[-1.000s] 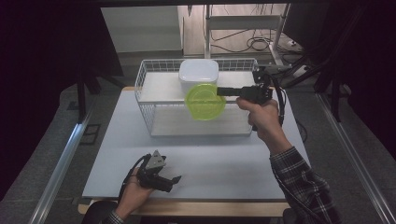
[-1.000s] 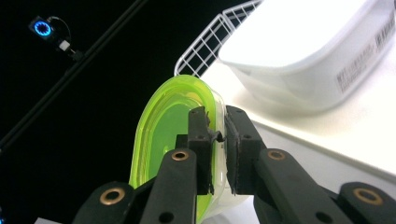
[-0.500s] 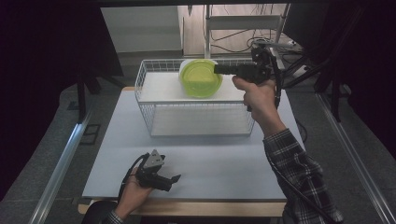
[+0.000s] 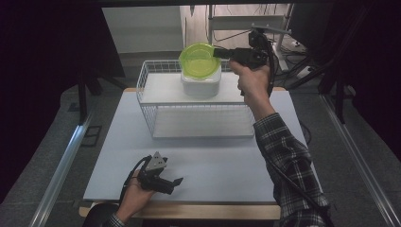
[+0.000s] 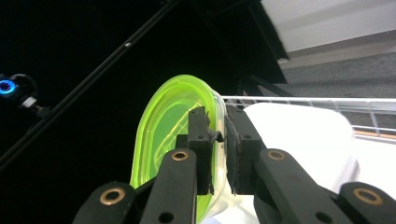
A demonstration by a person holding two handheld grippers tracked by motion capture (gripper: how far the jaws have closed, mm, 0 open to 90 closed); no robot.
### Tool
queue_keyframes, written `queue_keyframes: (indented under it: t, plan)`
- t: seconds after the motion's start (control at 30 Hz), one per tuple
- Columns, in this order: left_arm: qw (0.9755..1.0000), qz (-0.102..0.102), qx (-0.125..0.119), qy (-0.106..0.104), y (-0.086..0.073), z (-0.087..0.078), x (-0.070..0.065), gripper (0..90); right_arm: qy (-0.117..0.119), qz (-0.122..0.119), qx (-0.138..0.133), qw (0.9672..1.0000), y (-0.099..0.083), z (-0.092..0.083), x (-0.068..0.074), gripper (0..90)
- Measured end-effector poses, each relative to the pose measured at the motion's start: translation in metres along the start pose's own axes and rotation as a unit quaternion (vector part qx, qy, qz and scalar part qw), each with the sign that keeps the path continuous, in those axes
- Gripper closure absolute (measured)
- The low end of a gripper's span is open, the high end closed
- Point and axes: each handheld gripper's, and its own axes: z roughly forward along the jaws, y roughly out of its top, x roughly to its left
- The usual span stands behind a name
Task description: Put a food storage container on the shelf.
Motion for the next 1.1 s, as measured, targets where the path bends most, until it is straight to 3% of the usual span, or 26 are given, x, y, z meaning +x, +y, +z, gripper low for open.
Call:
queue_keyframes:
  t: [0.43,0.57,0.8,1.1]
  plan:
    - [1.0,0.001,0.002,-0.003,0.0,0.001,0.0,5.3,-0.038,0.029,-0.009,0.9988,0.002,0.017,-0.016,80.8]
    - [1.0,0.004,0.004,-0.002,0.0,0.001,-0.001,5.3,-0.07,0.02,-0.008,0.9973,0.003,0.019,-0.013,79.1]
    - [1.0,0.005,0.007,-0.003,0.0,0.002,-0.001,5.4,-0.106,0.011,-0.006,0.9943,0.004,0.023,-0.014,75.7]
    - [0.9999,0.007,0.008,-0.004,0.0,0.003,-0.002,5.4,-0.106,0.012,-0.006,0.9943,0.002,0.026,-0.017,65.6]
